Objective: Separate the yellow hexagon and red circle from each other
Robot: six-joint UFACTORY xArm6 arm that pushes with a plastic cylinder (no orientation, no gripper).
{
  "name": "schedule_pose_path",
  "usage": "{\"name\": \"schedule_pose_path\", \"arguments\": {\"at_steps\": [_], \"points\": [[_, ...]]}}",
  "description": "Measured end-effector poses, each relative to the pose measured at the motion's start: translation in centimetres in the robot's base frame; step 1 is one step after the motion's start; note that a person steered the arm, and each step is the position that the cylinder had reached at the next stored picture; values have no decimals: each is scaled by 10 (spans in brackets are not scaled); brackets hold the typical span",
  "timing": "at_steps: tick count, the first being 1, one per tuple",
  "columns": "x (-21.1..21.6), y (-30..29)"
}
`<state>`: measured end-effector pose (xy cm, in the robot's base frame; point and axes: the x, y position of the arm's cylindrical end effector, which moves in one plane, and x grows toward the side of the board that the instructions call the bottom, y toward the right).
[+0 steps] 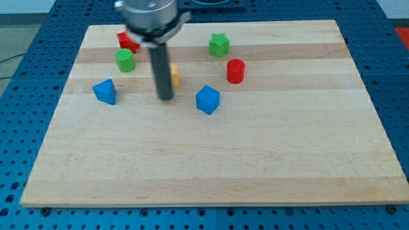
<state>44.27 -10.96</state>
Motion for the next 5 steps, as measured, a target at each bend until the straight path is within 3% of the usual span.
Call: {"name": "schedule_pose_path", "arguments": {"at_steps": [1,2,3,4,5], "points": [[67,34],[43,140],[-30,210],[-72,202],[-77,175]]}}
